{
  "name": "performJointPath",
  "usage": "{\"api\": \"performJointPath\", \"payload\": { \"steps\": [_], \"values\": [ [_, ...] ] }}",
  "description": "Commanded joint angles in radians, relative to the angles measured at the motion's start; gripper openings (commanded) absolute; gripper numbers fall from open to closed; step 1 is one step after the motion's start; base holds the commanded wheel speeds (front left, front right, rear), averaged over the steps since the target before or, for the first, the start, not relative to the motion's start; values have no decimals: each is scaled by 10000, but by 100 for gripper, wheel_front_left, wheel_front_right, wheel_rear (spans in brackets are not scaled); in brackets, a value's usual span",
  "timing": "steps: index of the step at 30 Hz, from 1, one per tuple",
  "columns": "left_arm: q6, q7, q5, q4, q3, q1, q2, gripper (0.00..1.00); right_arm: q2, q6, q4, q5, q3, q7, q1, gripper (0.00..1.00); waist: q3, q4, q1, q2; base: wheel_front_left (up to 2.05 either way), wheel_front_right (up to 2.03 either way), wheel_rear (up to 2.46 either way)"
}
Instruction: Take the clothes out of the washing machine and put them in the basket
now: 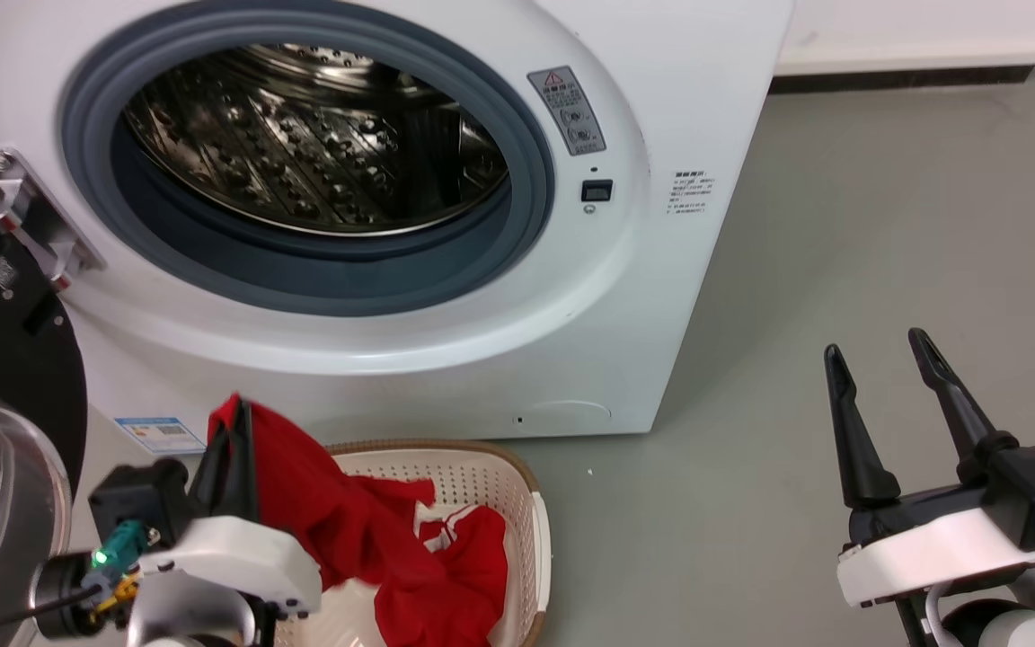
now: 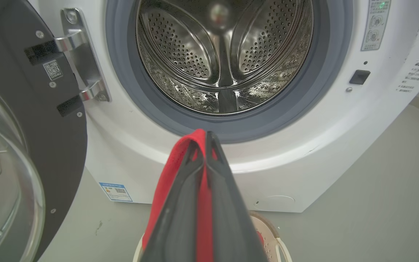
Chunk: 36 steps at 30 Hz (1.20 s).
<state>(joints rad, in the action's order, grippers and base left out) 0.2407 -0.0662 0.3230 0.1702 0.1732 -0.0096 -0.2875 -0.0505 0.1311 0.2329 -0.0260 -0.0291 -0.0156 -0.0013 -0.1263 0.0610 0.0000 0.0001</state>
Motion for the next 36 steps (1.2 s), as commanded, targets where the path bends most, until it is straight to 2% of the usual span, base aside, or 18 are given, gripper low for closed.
{"api": "performJointPath", "payload": {
  "steps": [1, 10, 19, 27, 36],
  "values": [
    [0, 213, 124, -292, -36, 129, 142, 0, 5, -7, 44, 22, -19, -3, -131, 100, -296, 110, 0, -1, 0, 0, 0],
    [-373, 1606, 859, -3628, -273, -467, 814, 0, 4, -7, 186, 95, 0, -87, -680, 100, -1653, 431, 0, -1, 0, 0, 0],
    [-949, 2998, 1179, -7442, -567, -2104, 1084, 0, 4, -7, 135, 103, -233, -317, -1414, 100, -2997, 964, 0, -1, 0, 0, 0],
    [-1236, 3308, 940, -10277, -742, -3752, 945, 0, 5, -7, 13, -40, -361, -574, -2032, 100, -4323, 1562, 0, -1, 0, 0, 0],
    [-1309, 3321, 862, -12117, -990, -4636, 1031, 0, 5, -9, -66, -87, -397, -846, -2386, 100, -5411, 1921, 0, -1, 0, 0, 0]
  ]
}}
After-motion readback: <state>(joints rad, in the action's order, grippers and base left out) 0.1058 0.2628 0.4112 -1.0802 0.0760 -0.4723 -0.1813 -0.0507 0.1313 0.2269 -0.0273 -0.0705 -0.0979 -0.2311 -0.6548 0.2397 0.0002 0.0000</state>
